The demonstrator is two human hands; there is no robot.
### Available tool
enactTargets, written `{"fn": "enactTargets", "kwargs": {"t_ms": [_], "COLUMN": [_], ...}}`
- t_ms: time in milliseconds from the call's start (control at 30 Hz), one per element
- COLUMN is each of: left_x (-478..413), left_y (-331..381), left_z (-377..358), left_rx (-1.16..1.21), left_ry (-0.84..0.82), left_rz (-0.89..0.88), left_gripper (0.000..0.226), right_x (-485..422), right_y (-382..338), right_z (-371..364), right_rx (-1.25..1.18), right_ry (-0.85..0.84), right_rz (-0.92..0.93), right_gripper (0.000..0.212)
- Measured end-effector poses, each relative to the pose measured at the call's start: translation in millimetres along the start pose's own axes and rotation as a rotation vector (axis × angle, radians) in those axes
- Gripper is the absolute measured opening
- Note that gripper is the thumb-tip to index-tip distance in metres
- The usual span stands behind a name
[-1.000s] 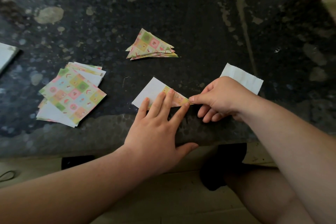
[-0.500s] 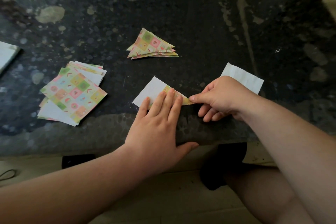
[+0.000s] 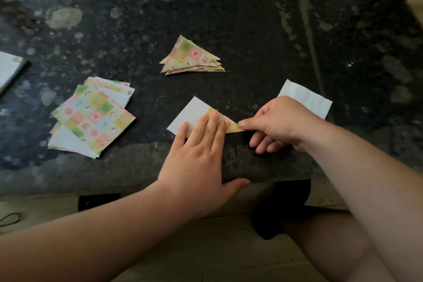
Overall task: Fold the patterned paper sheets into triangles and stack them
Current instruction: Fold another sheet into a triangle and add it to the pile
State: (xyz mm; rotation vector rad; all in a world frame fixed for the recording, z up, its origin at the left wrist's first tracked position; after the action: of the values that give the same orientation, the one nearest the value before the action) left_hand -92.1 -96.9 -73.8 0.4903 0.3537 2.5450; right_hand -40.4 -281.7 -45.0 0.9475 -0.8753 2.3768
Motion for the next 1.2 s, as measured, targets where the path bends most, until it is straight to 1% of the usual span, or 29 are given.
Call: {"fn": "enactTargets", "kwargs": {"t_ms": [267,667,900,1033,1200], "left_x": [-0.6,-1.1,-1.8,-1.3,-2.3], "left_y": [-0.2,-2.4,-2.5,-3.3,-4.4], "left_z": [0.0,0.9,2.2,2.5,1.4], "left_rx": [0.006,0.036,0.048,0.052,0.058], "left_ry": [-0.01,0.027,0.039,0.035,0.053], "left_rz": [0.009,0.0,-0.011,-0.009,-0.016], "left_gripper": [0.114,0.114,0.115,0.116,0.117], "right_x": [-0.3,-0.8,1.7,3.9,4.3], "right_y": [3.2,4.9,5.6,4.3,5.7], "right_z": [-0.6,0.0,0.6,-1.3,-2.1], "right_rx": [-0.026,-0.031,0.124,0.193,0.177], "right_ry": [-0.007,-0.015,0.001,0.041,0.062], "right_rz": [0.024,0.03,0.105,0.154,0.174], "right_gripper": [0.029,0.027,0.018,0.023,0.029]}}
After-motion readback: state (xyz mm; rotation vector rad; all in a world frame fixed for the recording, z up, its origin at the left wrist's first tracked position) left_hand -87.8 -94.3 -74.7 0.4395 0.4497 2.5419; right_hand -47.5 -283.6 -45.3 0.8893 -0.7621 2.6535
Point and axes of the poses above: each hand's wrist, its own x-axis away from the middle knuckle, its own z-axis out of the back of the hand, y = z × x, the point moved 1 cm from there along -x, towards the middle knuckle, and after that the axes turned 13 degrees about x, right-handed, at the moved point
